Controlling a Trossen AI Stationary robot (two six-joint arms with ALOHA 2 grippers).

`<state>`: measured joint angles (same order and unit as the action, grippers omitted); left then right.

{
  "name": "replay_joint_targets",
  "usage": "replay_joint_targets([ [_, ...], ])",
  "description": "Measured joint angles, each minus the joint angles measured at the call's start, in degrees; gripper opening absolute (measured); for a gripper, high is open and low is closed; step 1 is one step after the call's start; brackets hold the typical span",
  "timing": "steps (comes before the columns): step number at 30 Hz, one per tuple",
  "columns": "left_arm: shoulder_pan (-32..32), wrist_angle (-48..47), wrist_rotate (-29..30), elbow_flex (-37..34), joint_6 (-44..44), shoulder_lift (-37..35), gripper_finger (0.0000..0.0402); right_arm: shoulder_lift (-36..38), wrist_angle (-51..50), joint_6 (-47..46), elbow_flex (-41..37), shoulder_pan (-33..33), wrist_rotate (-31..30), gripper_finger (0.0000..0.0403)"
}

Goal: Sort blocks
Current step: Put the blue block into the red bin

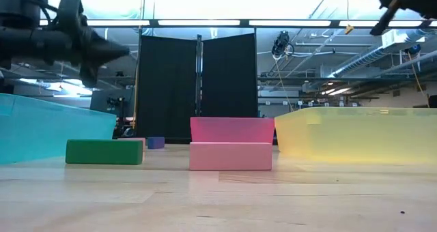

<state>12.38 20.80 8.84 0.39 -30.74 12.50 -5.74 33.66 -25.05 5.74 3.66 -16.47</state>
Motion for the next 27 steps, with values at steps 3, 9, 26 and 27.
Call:
replay_joint_targets([
  [3, 0.00, 2.72, -0.72, -0.01, -2.95, 0.32, 0.0017, -9.25, 0.06, -5.34, 1.19, 0.16, 0.02, 0.0043],
  [9, -0.12, 7.95, -10.10, 0.00, -6.20, 2.61, 0.0017, -29.81, 8.18, -4.52, 4.62, 1.05, 0.78, 0.0043],
  [26, -10.29, 28.55, -25.19, 8.82, 1.02, 20.05, 0.0017, -54.67, 18.61, 10.29, 21.10, 0.69, 22.41, 0.0043],
  [27, -11.13, 29.54, -24.03, 10.26, 4.04, 21.63, 0.0017, -55.55, 18.53, 11.84, 21.55, 0.72, 22.55, 0.0043],
])
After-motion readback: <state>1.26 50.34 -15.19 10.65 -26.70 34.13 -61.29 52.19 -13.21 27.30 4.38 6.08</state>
